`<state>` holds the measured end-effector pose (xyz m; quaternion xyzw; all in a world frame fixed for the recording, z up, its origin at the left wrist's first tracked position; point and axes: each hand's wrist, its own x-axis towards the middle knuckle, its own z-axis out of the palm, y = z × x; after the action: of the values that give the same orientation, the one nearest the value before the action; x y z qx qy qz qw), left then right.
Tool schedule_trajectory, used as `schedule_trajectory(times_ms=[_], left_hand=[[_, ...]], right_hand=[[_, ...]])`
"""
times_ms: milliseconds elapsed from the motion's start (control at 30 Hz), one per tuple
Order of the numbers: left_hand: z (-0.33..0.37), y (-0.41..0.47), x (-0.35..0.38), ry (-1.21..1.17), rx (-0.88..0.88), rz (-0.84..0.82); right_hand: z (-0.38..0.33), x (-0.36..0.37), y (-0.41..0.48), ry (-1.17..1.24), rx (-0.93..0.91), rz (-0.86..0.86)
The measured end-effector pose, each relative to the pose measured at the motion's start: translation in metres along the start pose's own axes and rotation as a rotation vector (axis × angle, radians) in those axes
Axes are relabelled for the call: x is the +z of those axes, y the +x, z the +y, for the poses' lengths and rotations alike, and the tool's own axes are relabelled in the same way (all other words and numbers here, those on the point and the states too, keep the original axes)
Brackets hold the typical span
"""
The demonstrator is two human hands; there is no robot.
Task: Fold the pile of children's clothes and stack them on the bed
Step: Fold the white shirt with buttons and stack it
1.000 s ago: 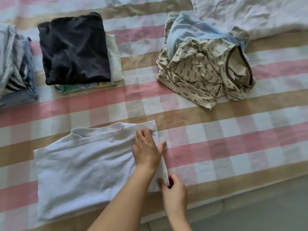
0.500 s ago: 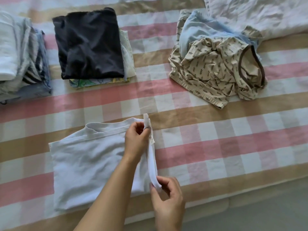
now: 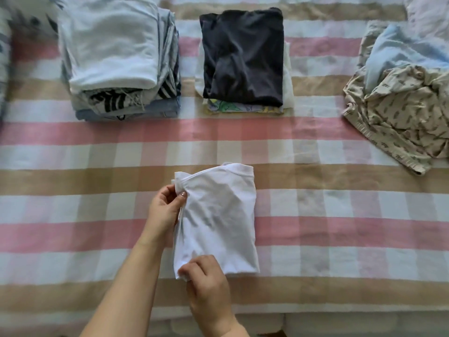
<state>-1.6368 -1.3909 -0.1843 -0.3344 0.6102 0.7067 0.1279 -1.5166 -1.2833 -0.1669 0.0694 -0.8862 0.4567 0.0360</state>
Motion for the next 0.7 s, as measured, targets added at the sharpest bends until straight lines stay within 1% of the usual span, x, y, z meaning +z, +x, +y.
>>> schedule_trajectory(times_ms=[67, 133, 167, 200, 233, 267, 300, 333, 367, 400, 433, 467, 500, 533, 567, 633, 700], left_hand=[[-0.008, 0.006, -0.006, 0.045, 0.016, 0.087], [-0.013, 0.009, -0.008, 0.089, 0.055, 0.132], [-0.015, 0.009, -0.007, 0.125, 0.081, 0.153], [-0.016, 0.006, -0.004, 0.182, 0.119, 0.185], [-0.016, 0.002, -0.002, 0.278, 0.188, 0.245], [-0.014, -0.004, 0.001, 0.414, 0.312, 0.323], [-0.013, -0.010, 0.005, 0.556, 0.487, 0.367], [-0.013, -0.016, 0.012, 0.667, 0.666, 0.340], [-0.014, -0.022, 0.021, 0.747, 0.808, 0.235], [-0.015, -0.026, 0.031, 0.830, 0.896, 0.082], [-0.018, -0.027, 0.042, 0.932, 0.936, -0.081], [-0.021, -0.026, 0.052, 1.042, 0.927, -0.224], [-0.025, -0.021, 0.060, 1.158, 0.894, -0.316], [-0.029, -0.014, 0.065, 1.277, 0.850, -0.350], [-0.034, -0.004, 0.068, 1.386, 0.806, -0.350], [-0.043, 0.014, 0.068, 1.550, 0.770, -0.307], [-0.046, 0.021, 0.067, 1.623, 0.780, -0.269]], right_hand=[[0.004, 0.008, 0.000, -0.017, 0.020, -0.105], [0.006, 0.008, 0.000, -0.009, 0.050, -0.244], [0.008, 0.005, 0.000, 0.009, 0.064, -0.283], [0.011, 0.000, 0.001, 0.026, 0.071, -0.276], [0.014, -0.006, 0.005, 0.033, 0.071, -0.224], [0.017, -0.014, 0.011, 0.023, 0.069, -0.143], [0.022, -0.021, 0.019, -0.018, 0.068, -0.057], [0.029, -0.027, 0.028, -0.089, 0.068, 0.009], [0.036, -0.031, 0.039, -0.198, 0.084, 0.047], [0.044, -0.034, 0.051, -0.348, 0.115, 0.046], [0.052, -0.035, 0.059, -0.503, 0.171, -0.015], [0.060, -0.035, 0.067, -0.617, 0.239, -0.125], [0.072, -0.034, 0.070, -0.677, 0.294, -0.230], [0.085, -0.032, 0.071, -0.683, 0.347, -0.309], [0.095, -0.032, 0.071, -0.686, 0.397, -0.364], [0.104, -0.033, 0.071, -0.762, 0.357, -0.309], [0.100, -0.031, 0.074, -0.734, 0.378, -0.287]])
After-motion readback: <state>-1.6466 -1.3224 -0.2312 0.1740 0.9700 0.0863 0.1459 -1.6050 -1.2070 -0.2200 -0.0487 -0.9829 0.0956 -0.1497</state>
